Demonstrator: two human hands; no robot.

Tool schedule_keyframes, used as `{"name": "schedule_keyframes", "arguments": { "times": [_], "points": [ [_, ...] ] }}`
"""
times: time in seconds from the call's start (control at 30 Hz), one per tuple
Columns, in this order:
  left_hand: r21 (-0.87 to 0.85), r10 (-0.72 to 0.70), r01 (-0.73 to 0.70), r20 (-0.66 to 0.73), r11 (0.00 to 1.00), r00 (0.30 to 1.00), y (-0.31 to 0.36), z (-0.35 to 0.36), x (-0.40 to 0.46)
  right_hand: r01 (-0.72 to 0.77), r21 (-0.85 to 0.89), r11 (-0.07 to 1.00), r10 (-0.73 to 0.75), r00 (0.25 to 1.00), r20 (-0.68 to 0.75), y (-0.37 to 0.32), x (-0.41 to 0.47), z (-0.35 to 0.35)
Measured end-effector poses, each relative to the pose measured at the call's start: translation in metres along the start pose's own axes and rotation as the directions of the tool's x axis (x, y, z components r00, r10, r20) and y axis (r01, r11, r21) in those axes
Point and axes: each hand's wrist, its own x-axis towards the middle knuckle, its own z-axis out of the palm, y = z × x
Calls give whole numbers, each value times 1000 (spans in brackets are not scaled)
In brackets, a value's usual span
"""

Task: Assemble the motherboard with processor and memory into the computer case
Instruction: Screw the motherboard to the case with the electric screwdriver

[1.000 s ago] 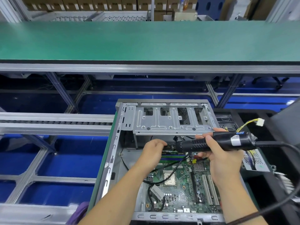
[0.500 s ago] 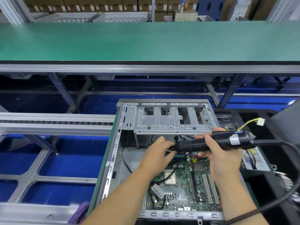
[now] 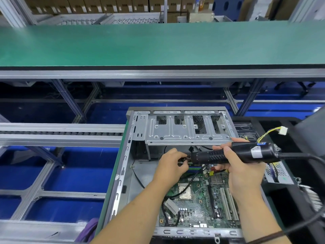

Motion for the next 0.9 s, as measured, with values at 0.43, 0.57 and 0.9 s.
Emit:
{"name": "schedule_keyframes", "arguments": {
  "times": [0.43, 0.57, 0.9],
  "points": [
    [69, -124, 122, 18, 990, 992, -34, -5, 4, 25, 15, 1000, -24, 998, -59, -4, 2, -1],
    [80, -162, 159, 33, 984, 986, -38, -4, 4, 26, 14, 1000, -25, 998, -58, -5, 2, -2],
    [79, -218, 214, 39, 974, 975, -47, -2, 5, -2, 30, 1000, 3, 999, -55, -5, 2, -2]
  ]
}}
